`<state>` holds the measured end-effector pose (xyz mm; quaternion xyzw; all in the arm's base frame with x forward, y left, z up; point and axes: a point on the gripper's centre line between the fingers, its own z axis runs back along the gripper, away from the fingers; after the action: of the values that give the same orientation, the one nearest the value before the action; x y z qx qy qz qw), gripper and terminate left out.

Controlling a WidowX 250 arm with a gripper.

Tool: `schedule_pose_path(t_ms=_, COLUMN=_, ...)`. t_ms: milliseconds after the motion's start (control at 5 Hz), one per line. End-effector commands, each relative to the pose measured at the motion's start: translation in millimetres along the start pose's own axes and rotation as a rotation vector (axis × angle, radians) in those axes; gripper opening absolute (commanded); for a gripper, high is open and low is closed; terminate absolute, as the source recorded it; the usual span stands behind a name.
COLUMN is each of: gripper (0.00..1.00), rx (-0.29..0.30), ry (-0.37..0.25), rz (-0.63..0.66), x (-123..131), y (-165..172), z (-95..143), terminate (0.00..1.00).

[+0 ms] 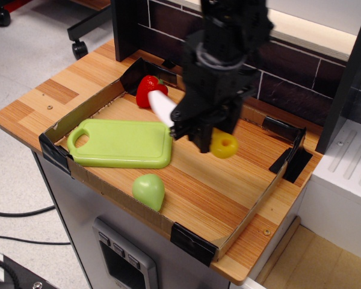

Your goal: Put knife on cutting board

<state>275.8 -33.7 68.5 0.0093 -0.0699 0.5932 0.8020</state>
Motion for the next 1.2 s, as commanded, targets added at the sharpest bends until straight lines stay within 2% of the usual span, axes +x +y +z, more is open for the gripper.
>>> schedule_pose_path(t_ms=0, gripper=0.0, rx=-0.023, ry=0.025, rz=0.379, x=50, y=-1, z=9, terminate=0.0)
schedule_pose_path(t_ms=200, gripper=0.0, rx=-0.053, ry=0.062, rz=0.426, x=68, y=-2, z=1, terminate=0.0)
schedule_pose_path(t_ms=400, gripper=0.0, rx=-0.081, ry=0.042, rz=0.429, x=78, y=2, z=-16, terminate=0.0)
schedule_pose_path(t_ms=600, gripper=0.0, rx=-0.078, ry=0.053, rz=0.422, x=84, y=5, z=-28, terminate=0.0)
schedule_pose_path(t_ms=800, gripper=0.0, rx=-0.061, ry=0.041, rz=0.407, x=84, y=5, z=-38, terminate=0.0)
schedule_pose_path(t_ms=1000, gripper=0.0, rx=-0.071, ry=0.027, rz=0.387, x=81, y=9, z=-43, terminate=0.0)
